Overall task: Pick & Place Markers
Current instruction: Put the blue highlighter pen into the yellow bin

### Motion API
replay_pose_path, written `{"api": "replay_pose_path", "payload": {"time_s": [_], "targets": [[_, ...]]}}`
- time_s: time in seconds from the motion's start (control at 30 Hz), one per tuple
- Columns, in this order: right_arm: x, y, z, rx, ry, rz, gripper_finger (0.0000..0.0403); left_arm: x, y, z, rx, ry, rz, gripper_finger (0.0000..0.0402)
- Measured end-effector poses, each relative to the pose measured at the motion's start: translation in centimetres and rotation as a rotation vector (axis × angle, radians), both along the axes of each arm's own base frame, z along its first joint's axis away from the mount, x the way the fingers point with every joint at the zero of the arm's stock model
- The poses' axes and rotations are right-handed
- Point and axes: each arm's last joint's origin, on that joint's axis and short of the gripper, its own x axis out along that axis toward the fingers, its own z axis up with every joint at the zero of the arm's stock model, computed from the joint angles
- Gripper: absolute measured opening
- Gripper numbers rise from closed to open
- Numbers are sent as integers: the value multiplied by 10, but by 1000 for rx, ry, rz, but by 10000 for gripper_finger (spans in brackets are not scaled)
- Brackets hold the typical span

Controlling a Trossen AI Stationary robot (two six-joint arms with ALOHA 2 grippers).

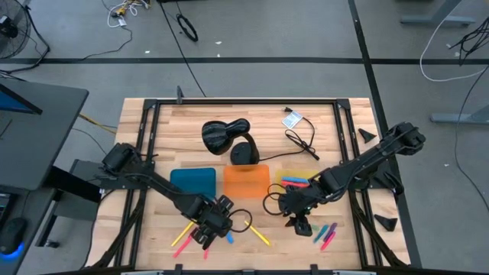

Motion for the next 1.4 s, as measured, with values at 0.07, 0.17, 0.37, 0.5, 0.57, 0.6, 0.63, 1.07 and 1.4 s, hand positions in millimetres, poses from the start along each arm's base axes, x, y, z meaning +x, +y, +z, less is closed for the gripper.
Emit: {"api": "replay_pose_path", "payload": {"time_s": [0.07,0.17,0.37,0.5,0.57,0.6,0.63,1.07,1.4], "targets": [[0,1,0,2,-4,4,180,4,0,-2,-4,-22,-12,234],[1,2,1,7,-14,4,180,7,3,-7,2,-14,-10,234],[2,2,2,13,-26,3,180,11,6,-26,-5,65,-10,234],[2,2,2,15,-31,3,180,13,5,-30,-12,69,-12,232],[2,2,2,16,-31,3,180,13,5,-30,-28,77,-17,225],[2,2,2,16,-31,3,180,13,5,-30,-38,84,-16,217],[2,2,2,16,-32,3,180,13,6,-30,-46,90,-13,207],[3,1,2,-12,-54,-23,180,13,7,-31,-85,114,69,65],[8,1,5,-112,-160,-118,180,19,-2,2,-200,-101,268,65]]}}
